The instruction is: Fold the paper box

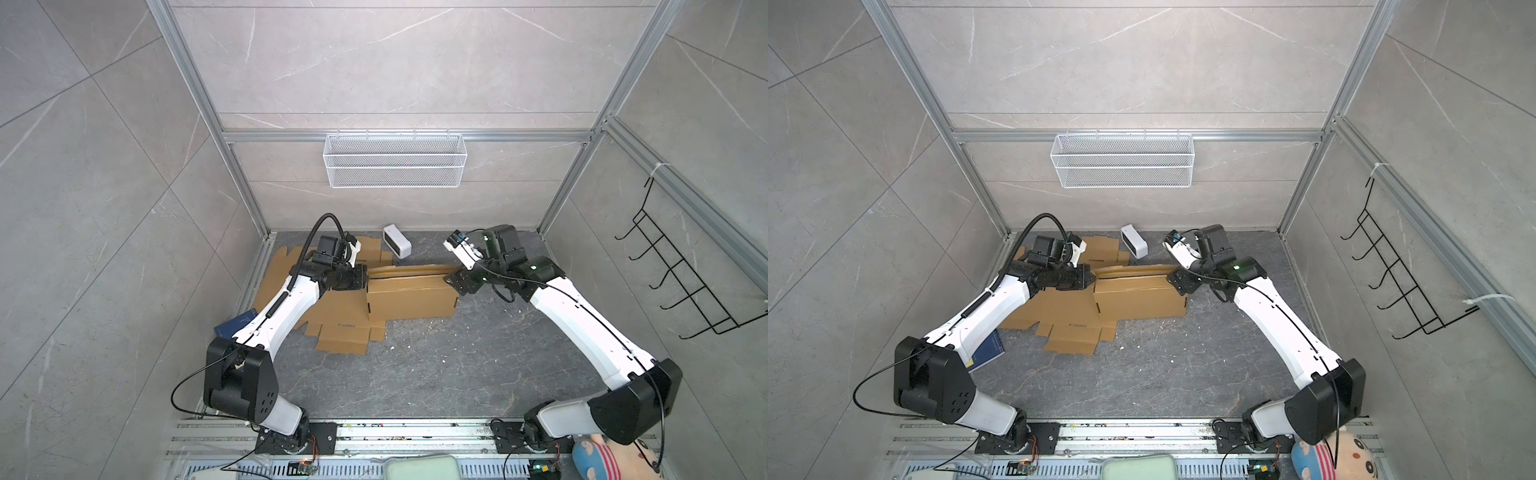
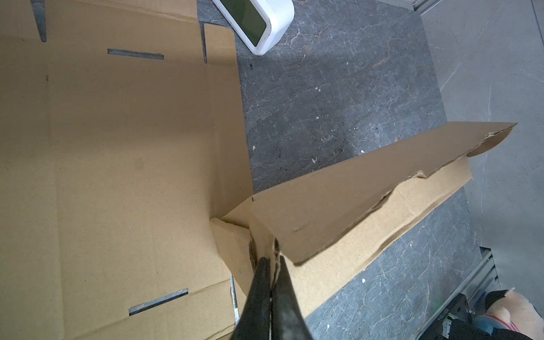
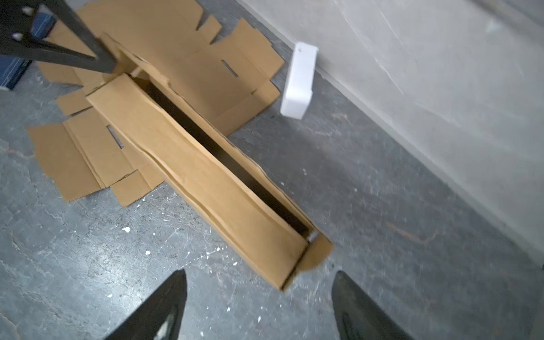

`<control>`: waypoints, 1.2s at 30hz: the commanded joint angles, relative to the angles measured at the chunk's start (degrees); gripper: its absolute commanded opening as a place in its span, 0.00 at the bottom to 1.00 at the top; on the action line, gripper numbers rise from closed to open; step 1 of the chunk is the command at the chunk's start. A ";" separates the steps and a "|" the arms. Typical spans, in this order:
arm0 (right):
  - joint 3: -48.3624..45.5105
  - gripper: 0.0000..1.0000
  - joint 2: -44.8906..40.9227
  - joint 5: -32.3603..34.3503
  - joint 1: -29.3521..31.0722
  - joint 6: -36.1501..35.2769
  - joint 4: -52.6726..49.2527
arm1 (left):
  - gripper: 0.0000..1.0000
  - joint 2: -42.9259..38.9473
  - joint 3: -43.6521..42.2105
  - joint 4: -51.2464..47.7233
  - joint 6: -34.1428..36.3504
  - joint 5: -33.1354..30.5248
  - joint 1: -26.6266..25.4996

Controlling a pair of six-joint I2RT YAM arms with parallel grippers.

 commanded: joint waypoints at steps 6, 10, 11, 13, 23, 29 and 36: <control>13.53 0.84 13.84 -1.82 5.42 -17.53 -4.89 | 0.03 2.38 -1.89 -7.98 0.96 -0.30 -1.11; 17.52 0.85 18.34 -3.56 6.82 -19.72 -7.03 | 0.03 2.58 -1.86 -8.04 0.96 -0.30 -1.11; 18.48 0.85 19.06 -4.11 6.98 -19.93 -7.84 | 0.03 2.62 -1.73 -8.03 0.96 -0.39 -1.10; 19.91 0.85 20.58 -4.92 7.27 -20.29 -9.38 | 0.03 2.67 -1.63 -7.98 1.01 -0.37 -1.24; 19.86 0.84 24.63 0.95 9.36 -23.57 -9.35 | 0.03 2.80 -1.54 -8.30 1.49 -0.54 -1.21; 16.18 0.82 23.54 5.03 11.01 -24.32 -6.28 | 0.03 2.93 -1.50 -8.30 1.56 -0.39 -1.30; 9.68 0.73 21.13 10.40 12.55 -24.44 1.04 | 0.05 2.41 -1.57 -7.38 1.18 1.43 -1.82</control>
